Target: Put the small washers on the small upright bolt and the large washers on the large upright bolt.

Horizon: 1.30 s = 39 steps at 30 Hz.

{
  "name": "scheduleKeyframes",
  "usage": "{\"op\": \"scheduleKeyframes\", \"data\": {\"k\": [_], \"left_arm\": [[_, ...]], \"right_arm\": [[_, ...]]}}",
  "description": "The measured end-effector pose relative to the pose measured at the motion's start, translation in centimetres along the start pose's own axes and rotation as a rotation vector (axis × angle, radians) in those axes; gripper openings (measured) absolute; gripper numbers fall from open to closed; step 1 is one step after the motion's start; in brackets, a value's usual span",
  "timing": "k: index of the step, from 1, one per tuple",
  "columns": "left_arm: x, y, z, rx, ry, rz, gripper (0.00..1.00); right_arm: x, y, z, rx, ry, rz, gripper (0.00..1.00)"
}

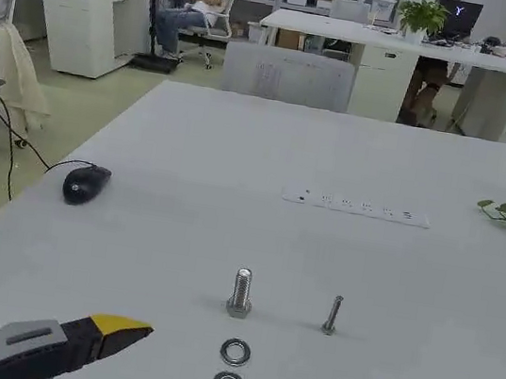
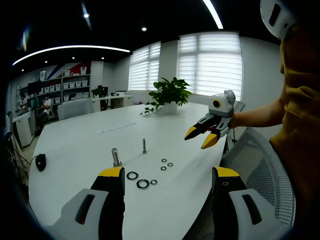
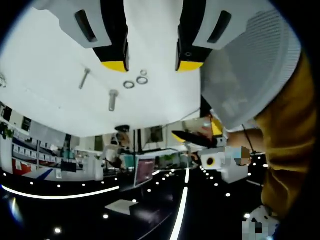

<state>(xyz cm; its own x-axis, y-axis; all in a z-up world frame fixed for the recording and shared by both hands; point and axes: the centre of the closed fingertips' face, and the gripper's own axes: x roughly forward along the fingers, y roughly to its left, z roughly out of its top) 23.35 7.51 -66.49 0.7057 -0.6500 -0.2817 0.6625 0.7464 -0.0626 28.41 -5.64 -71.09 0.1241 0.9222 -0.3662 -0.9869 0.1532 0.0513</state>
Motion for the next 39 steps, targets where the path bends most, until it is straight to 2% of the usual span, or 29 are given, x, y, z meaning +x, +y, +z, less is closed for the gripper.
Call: {"op": "scheduleKeyframes", "data": {"k": [9, 13, 24, 39], "left_arm": [[0.1, -0.2, -0.4, -0.008, 0.003, -0.001, 0.70], [-0.7, 1.2, -1.5, -0.015, -0.002, 0.004, 0.70], [-0.1, 0.3, -1.0, -0.015, -0.002, 0.000, 0.69], [0.2, 0.1, -0.5, -0.008, -0.004, 0.003, 0.69]], "right_arm": [[-0.1, 0.0, -0.1, -0.002, 0.002, -0.003, 0.39], [-0.2, 0.0, -0.1, -0.004, 0.002, -0.006, 0.39], [-0.4, 0.0, -0.1, 0.000, 0.000, -0.011, 0.38], [-0.4, -0.1, -0.4, -0.002, 0.012, -0.011, 0.38]]}}
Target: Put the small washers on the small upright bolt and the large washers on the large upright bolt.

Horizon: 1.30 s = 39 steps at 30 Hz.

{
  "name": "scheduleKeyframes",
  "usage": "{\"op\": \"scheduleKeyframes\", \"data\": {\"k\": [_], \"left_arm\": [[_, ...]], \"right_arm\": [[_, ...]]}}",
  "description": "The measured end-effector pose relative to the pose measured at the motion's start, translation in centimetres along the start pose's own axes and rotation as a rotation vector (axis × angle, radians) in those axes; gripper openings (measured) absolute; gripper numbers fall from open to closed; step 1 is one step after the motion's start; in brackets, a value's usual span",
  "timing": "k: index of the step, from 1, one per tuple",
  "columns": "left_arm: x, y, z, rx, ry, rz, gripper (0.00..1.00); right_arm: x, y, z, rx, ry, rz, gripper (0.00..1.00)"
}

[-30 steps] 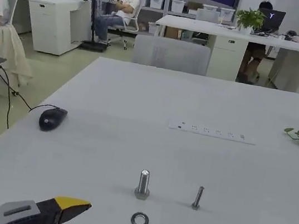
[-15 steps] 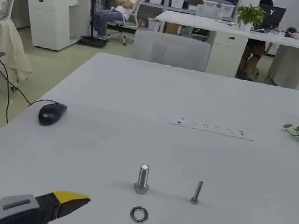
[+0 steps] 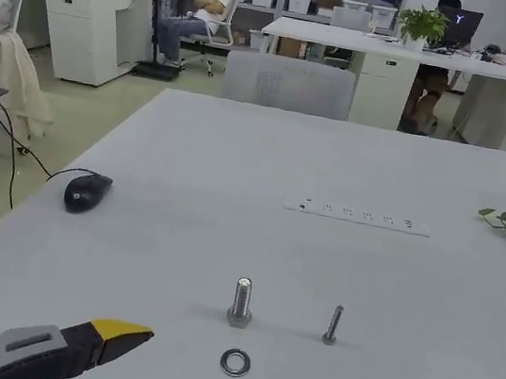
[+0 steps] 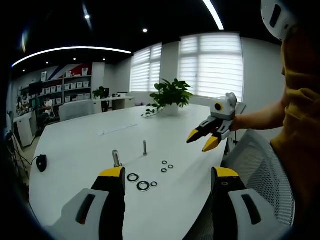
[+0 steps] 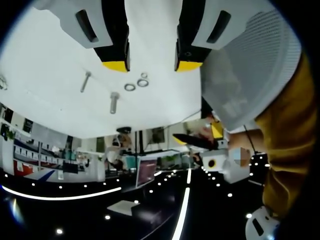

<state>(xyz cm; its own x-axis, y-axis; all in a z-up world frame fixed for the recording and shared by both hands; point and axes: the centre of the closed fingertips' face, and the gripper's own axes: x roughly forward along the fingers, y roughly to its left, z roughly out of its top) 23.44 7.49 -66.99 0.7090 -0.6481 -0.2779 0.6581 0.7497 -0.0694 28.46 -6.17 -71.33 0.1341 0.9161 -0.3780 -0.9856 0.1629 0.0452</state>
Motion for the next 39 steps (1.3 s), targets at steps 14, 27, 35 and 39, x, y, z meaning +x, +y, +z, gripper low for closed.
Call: {"op": "scheduleKeyframes", "data": {"k": [14, 27, 35, 39], "left_arm": [[0.0, 0.0, 0.1, 0.000, -0.003, 0.000, 0.69], [-0.1, 0.0, -0.1, -0.011, -0.008, -0.002, 0.69], [0.0, 0.0, -0.2, -0.011, -0.008, -0.001, 0.69], [0.0, 0.0, -0.2, -0.015, -0.011, 0.002, 0.68]], "right_arm": [[0.1, 0.0, 0.0, -0.004, 0.003, 0.004, 0.37], [0.5, -0.2, -0.5, -0.012, 0.045, 0.020, 0.36], [1.1, -1.0, -1.0, -0.043, 0.116, 0.030, 0.33], [1.6, -1.5, -1.3, -0.075, 0.163, 0.054, 0.33]]}}
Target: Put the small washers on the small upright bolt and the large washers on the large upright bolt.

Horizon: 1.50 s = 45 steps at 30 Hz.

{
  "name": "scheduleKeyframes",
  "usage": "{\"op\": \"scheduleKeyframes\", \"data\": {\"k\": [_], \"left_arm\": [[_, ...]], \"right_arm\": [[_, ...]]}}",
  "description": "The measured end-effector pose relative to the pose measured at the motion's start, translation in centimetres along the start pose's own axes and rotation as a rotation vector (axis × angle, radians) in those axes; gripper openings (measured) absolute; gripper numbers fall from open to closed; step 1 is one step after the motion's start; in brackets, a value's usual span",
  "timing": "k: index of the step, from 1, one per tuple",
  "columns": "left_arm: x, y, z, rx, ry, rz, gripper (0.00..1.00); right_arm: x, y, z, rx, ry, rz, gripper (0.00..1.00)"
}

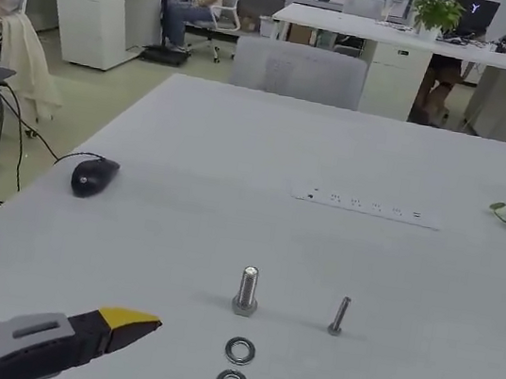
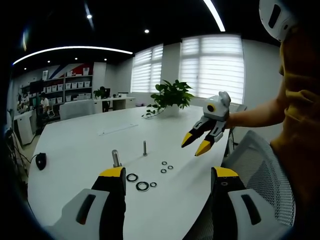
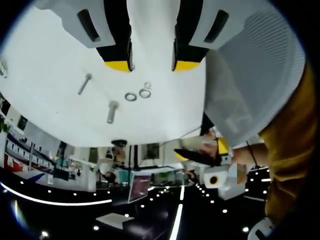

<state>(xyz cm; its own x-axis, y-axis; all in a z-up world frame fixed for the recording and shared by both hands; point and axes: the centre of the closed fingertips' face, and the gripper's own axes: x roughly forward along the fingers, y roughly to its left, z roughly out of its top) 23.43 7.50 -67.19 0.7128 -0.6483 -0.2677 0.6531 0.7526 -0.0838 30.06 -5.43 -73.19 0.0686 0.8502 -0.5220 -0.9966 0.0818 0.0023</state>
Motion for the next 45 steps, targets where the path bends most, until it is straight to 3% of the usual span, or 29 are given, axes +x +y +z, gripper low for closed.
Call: {"op": "scheduleKeyframes", "data": {"k": [3, 13, 19, 24, 28, 45], "left_arm": [[0.0, 0.0, 0.0, -0.002, -0.001, 0.000, 0.68], [-0.3, 0.3, 0.0, -0.007, -0.003, 0.017, 0.68], [-0.3, 0.3, 0.2, -0.007, -0.011, 0.020, 0.67], [-0.3, 0.1, 0.1, 0.001, -0.003, 0.022, 0.67], [-0.3, 0.2, 0.1, 0.005, 0.000, 0.029, 0.68], [-0.8, 0.6, 0.3, -0.002, -0.017, 0.062, 0.68]], "right_arm": [[0.5, -0.5, -0.4, -0.049, 0.056, 0.021, 0.33], [2.6, -1.4, -0.6, -0.125, 0.152, 0.071, 0.33], [3.6, -2.3, -2.0, -0.185, 0.295, 0.091, 0.31], [5.0, -2.6, -2.4, -0.238, 0.358, 0.125, 0.30], [6.0, -3.3, -3.4, -0.254, 0.449, 0.129, 0.30], [8.0, -3.8, -5.7, -0.306, 0.619, 0.210, 0.26]]}}
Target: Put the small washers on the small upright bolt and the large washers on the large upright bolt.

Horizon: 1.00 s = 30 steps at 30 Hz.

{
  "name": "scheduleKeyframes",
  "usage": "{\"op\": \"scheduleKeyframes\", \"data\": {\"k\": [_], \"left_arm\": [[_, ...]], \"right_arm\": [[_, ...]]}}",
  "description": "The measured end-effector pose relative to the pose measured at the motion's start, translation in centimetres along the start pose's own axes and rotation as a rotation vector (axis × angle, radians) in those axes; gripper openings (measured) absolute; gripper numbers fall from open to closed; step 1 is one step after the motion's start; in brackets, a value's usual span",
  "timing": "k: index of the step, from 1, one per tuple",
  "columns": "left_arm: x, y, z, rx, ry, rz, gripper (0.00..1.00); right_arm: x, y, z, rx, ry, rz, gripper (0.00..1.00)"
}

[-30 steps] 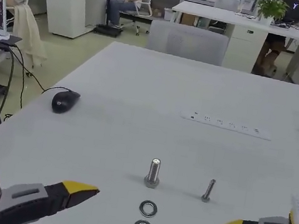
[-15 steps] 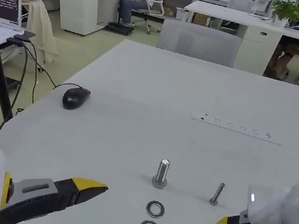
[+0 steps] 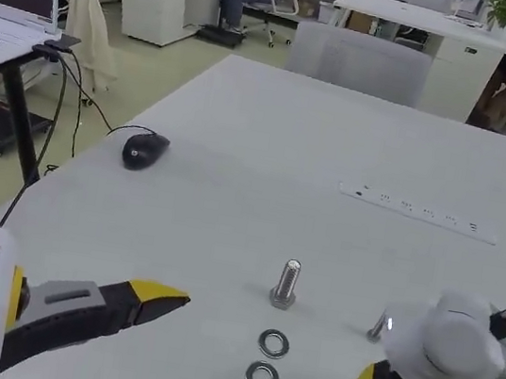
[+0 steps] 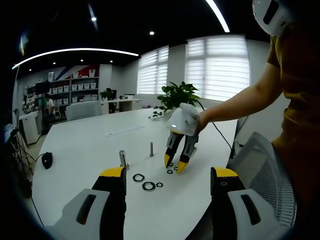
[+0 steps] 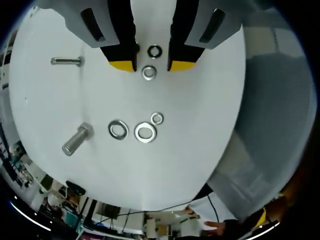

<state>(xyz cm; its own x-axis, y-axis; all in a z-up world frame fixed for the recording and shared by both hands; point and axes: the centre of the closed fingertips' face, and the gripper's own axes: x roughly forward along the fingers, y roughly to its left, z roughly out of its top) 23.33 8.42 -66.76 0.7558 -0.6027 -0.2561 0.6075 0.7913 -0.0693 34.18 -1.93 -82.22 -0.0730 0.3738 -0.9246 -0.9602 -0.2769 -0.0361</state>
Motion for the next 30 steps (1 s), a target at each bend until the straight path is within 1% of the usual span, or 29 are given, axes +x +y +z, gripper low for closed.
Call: {"op": "scheduleKeyframes", "data": {"k": [3, 6, 7, 12, 14, 20, 21, 23, 24, 30], "left_arm": [[-0.02, -0.12, 0.08, -0.003, -0.003, -0.001, 0.68], [0.00, -0.13, 0.10, 0.001, -0.001, 0.002, 0.68], [0.01, -0.12, 0.11, 0.001, -0.002, 0.003, 0.68], [0.06, -0.01, 0.40, -0.001, -0.014, 0.007, 0.68], [0.10, 0.08, 0.41, 0.005, -0.012, 0.008, 0.68], [0.22, 0.35, 0.55, 0.007, -0.020, 0.012, 0.68], [0.25, 0.35, 0.57, 0.007, -0.021, 0.012, 0.68], [0.33, 0.34, 0.60, 0.009, -0.022, 0.011, 0.68], [0.36, 0.33, 0.62, 0.009, -0.023, 0.011, 0.68], [0.47, 0.35, 0.63, 0.011, -0.024, 0.008, 0.68]], "right_arm": [[0.13, -0.18, 0.16, -0.004, 0.005, 0.007, 0.26], [0.33, -0.23, -0.06, -0.002, 0.022, 0.023, 0.26], [0.33, -0.25, 0.09, 0.001, 0.017, 0.026, 0.25], [0.33, -0.23, 0.02, -0.012, 0.040, 0.043, 0.24], [0.33, -0.26, -0.03, -0.029, 0.052, 0.044, 0.24], [0.43, -0.22, -0.11, -0.038, 0.066, 0.045, 0.23], [0.42, -0.21, -0.13, -0.036, 0.068, 0.044, 0.22], [0.45, -0.47, -0.19, -0.044, 0.073, 0.031, 0.15], [0.47, -0.45, -0.17, -0.045, 0.074, 0.034, 0.15], [0.58, -0.60, -0.22, -0.058, 0.087, 0.034, 0.15]]}}
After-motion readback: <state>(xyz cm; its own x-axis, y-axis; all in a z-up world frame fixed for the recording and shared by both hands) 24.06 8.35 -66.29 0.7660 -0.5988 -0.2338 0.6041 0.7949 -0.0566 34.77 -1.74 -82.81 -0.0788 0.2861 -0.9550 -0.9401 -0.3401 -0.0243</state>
